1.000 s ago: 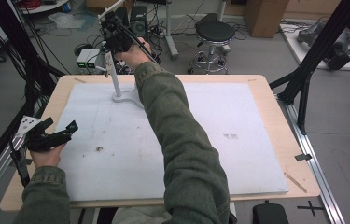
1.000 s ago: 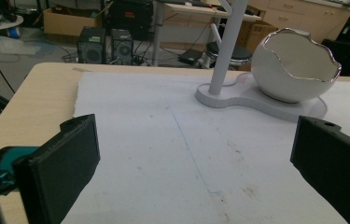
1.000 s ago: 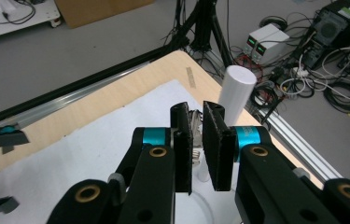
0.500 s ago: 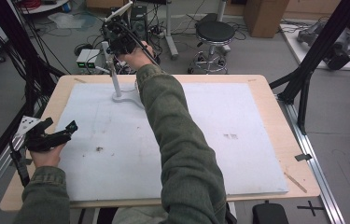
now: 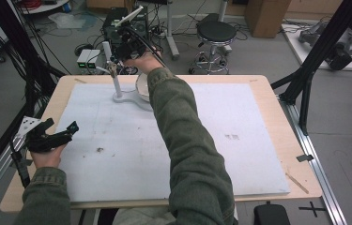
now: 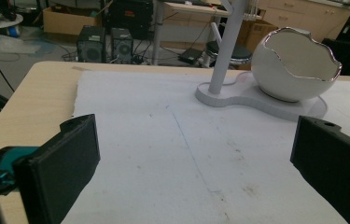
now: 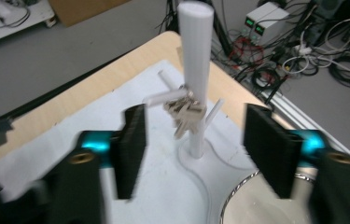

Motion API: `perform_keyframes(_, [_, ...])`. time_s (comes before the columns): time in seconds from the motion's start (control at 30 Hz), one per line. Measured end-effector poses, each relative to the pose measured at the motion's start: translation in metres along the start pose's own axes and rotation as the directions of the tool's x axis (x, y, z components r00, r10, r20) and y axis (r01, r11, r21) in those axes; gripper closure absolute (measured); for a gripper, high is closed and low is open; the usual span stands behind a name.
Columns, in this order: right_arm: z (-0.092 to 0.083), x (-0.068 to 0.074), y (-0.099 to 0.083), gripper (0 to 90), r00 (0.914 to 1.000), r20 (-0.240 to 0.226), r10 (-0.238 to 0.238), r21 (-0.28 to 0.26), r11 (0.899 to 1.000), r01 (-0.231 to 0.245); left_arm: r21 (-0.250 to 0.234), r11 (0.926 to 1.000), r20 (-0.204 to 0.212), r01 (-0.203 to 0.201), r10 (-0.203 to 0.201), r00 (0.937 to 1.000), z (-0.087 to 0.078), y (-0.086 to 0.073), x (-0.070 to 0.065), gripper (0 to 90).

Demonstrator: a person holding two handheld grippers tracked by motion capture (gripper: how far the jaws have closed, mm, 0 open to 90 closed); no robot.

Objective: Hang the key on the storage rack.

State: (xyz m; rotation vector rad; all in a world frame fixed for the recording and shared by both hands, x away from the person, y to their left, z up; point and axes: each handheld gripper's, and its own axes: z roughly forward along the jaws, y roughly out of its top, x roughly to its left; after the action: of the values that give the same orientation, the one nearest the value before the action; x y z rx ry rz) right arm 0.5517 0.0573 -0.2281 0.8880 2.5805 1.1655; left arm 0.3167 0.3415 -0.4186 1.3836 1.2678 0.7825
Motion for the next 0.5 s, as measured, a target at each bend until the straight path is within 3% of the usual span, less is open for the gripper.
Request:
perform_keyframes(0.03, [-0.001,0.0,-0.003,27.2,0.9995,0.032,-0.004,0.012,1.0,0.004,0.002,1.0,0.001,-0.002,0.002,1.0,0.001,0.0,0.0,1.7])
perform_keyframes(0.1, [-0.002,-0.002,-0.007,22.1,0.9991,0.043,-0.005,0.025,1.0,0.004,0.004,1.0,0.003,-0.002,0.002,1.0,0.0,0.0,-0.001,1.7])
perform_keyframes(0.2, [-0.003,-0.004,-0.01,20.1,0.9986,0.053,0.003,0.027,1.0,-0.005,0.002,1.0,0.002,-0.001,0.001,1.0,0.001,0.0,-0.001,1.7])
perform_keyframes(0.23, [-0.005,-0.005,-0.013,11.2,0.9973,0.073,0.013,0.027,1.0,-0.015,0.005,1.0,0.002,-0.002,0.002,1.0,0.0,0.0,-0.001,1.7])
perform_keyframes(0.37, [-0.011,-0.007,-0.018,6.9,0.9961,0.083,0.029,0.027,0.999,-0.032,0.007,1.0,0.002,-0.004,0.004,1.0,0.001,0.0,-0.001,1.7])
perform_keyframes(0.5, [-0.019,-0.008,-0.025,2.4,0.996,0.088,0.016,0.047,0.999,-0.021,0.01,0.9999,0.004,-0.009,0.009,1.0,0.001,0.0,-0.002,1.7])
